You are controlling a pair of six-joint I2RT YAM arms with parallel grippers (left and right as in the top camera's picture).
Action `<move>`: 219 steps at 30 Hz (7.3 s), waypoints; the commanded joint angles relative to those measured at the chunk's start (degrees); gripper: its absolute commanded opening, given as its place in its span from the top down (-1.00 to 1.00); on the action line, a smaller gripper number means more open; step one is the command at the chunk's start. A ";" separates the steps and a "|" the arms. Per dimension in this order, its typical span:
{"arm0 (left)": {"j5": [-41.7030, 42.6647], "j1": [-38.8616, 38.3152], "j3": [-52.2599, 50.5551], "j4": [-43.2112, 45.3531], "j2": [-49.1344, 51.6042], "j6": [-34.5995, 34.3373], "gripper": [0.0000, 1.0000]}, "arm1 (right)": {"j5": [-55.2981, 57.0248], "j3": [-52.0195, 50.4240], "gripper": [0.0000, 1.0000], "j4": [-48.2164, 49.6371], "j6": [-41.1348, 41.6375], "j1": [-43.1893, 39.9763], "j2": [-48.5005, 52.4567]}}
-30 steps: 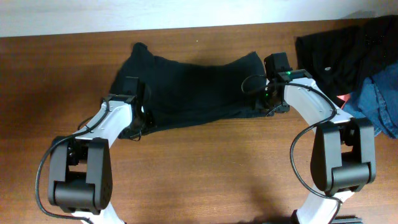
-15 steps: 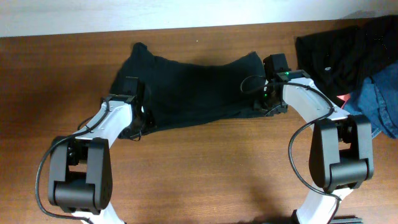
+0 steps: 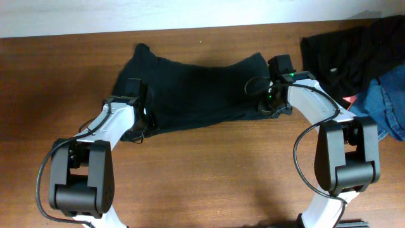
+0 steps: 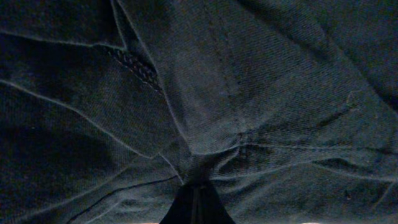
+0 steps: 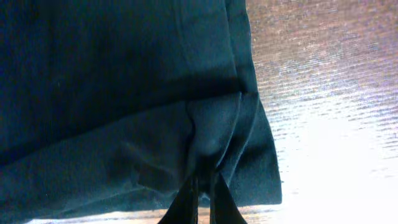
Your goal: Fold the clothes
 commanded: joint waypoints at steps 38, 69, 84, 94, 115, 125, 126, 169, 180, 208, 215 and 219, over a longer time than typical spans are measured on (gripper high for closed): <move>-1.05 -0.17 -0.37 -0.26 1.07 0.90 0.98 | 0.70 0.13 -0.21 1.05 -0.11 0.26 0.76; -1.07 -0.17 -0.37 -0.24 1.07 0.90 0.99 | 0.52 1.05 0.92 0.44 -0.68 0.24 2.43; -1.07 -0.17 -0.37 -0.22 1.07 0.90 0.98 | 0.31 7.13 0.92 -1.68 -1.62 0.24 1.57; -1.07 -0.17 -0.37 -0.26 1.07 0.92 0.98 | -0.55 7.13 0.92 1.86 -1.60 0.24 1.60; -1.05 -0.17 -0.37 -1.11 1.07 0.90 0.99 | -3.78 6.99 -0.39 -4.79 -10.25 1.25 2.45; -1.05 -0.17 -0.37 -1.11 1.07 0.90 0.99 | -3.15 6.27 -0.26 -2.51 -11.15 3.30 2.58; -1.07 -0.17 -0.37 -1.11 1.07 0.90 0.98 | -2.80 6.03 -0.25 -2.19 -11.13 3.52 2.75; -1.07 -0.17 -0.37 -0.85 1.07 0.90 0.98 | -1.14 3.85 0.89 -0.04 -11.10 3.65 6.51; -1.07 -0.17 -0.37 -0.87 1.07 0.90 0.98 | -1.14 10.21 0.92 -4.13 -11.10 3.65 6.49; -1.07 -0.17 -0.37 -0.63 1.07 0.90 0.98 | 1.27 14.27 -0.11 5.25 -11.15 3.65 7.34; -1.07 -0.17 -0.37 -0.74 1.07 0.92 0.98 | 1.22 14.99 -0.41 4.35 -12.46 3.63 7.13; -1.07 -0.17 -0.37 -0.79 1.07 0.92 0.98 | 0.76 17.42 -0.05 -4.96 -12.26 3.61 4.20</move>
